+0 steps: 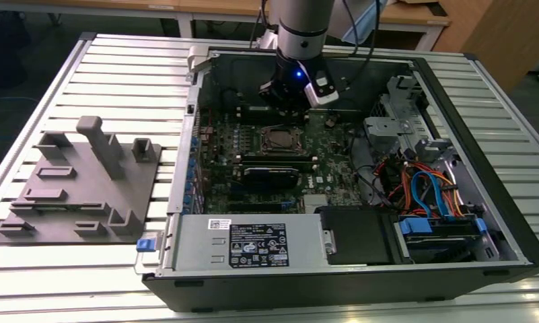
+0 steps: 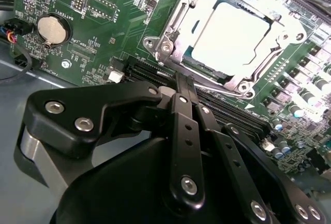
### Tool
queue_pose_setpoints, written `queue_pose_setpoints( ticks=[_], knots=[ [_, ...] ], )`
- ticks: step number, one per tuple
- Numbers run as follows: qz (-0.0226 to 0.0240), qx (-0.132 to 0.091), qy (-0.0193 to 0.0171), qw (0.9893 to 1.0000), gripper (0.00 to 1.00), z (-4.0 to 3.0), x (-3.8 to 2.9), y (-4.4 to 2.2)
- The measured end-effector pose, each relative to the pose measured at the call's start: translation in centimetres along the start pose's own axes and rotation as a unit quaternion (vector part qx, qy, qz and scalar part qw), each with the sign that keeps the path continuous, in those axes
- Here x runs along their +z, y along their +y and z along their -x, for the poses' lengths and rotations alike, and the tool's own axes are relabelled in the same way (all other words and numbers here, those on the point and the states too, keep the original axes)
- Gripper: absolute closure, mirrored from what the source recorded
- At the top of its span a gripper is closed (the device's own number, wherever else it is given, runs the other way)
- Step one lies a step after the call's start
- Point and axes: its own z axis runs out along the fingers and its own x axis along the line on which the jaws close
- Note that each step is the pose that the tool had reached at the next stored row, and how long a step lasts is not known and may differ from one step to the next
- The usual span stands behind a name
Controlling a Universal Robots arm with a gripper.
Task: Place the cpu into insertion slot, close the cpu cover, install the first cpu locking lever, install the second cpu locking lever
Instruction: 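Install the first cpu locking lever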
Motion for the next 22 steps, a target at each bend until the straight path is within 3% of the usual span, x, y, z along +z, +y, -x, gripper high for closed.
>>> queue_pose_setpoints(
  ticks=[9,22],
  knots=[
    [0.0000,0.000,0.0004,1.0000,0.90,0.15,0.67,-0.02],
    [0.0000,0.000,0.0004,1.0000,0.90,0.16,0.34,-0.01]
  ],
)
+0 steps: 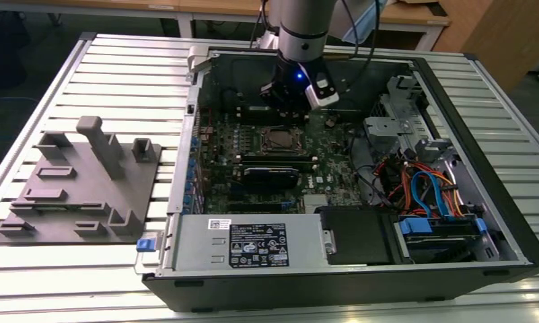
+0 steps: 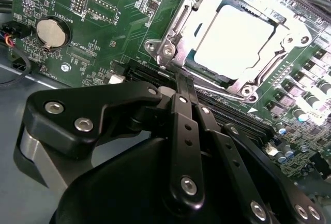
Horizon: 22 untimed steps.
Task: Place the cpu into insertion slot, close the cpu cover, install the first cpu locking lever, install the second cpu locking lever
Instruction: 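Install the first cpu locking lever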
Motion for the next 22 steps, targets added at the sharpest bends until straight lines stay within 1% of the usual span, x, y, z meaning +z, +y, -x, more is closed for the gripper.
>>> queue_pose_setpoints(
  ticks=[8,10,13,15,19,22],
  knots=[
    [-0.0003,0.000,-0.0001,1.0000,0.90,0.01,-0.12,0.01],
    [-0.0021,0.000,-0.0001,1.0000,0.90,0.01,-0.07,0.00],
    [-0.0069,0.000,-0.0003,1.0000,0.90,0.04,0.06,0.00],
    [-0.0090,0.000,-0.0004,1.0000,0.90,0.07,0.19,0.00],
    [-0.0097,0.000,-0.0002,1.0000,0.90,0.06,0.36,-0.03],
    [-0.0089,0.000,-0.0005,1.0000,0.90,0.07,0.53,-0.01]
  ],
)
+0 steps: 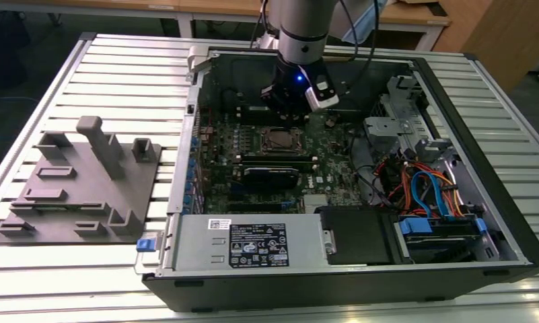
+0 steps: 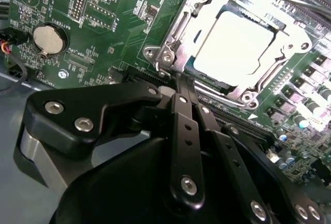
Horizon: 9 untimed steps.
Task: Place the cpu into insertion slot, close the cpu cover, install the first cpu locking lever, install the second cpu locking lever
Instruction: 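Install the first cpu locking lever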
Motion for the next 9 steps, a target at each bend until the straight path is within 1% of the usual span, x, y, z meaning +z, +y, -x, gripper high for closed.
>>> queue_pose_setpoints(
  ticks=[3,9],
  knots=[
    [-0.0004,0.000,0.0001,1.0000,0.90,-0.01,0.05,-0.02],
    [0.0029,0.000,0.0002,1.0000,0.90,-0.01,0.05,0.00]
  ],
)
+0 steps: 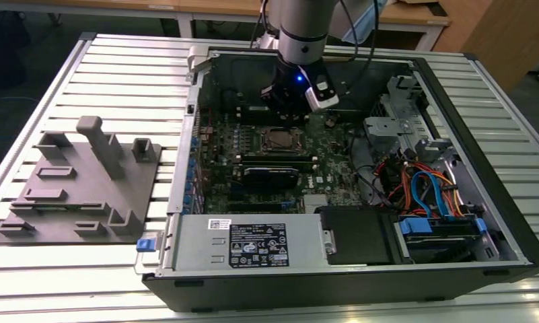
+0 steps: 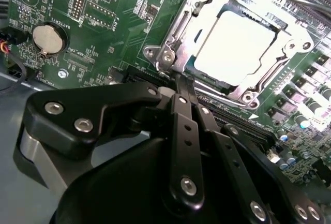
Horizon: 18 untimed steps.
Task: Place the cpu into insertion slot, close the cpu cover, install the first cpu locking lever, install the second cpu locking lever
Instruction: 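Install the first cpu locking lever, then install the second cpu locking lever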
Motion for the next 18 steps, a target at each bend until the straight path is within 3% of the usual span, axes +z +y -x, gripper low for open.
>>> queue_pose_setpoints(
  ticks=[8,18],
  knots=[
    [0.0007,0.000,0.0001,1.0000,0.90,0.02,-1.19,0.05],
    [0.0004,0.000,0.0001,1.0000,0.90,0.03,-1.22,-0.27]
  ],
)
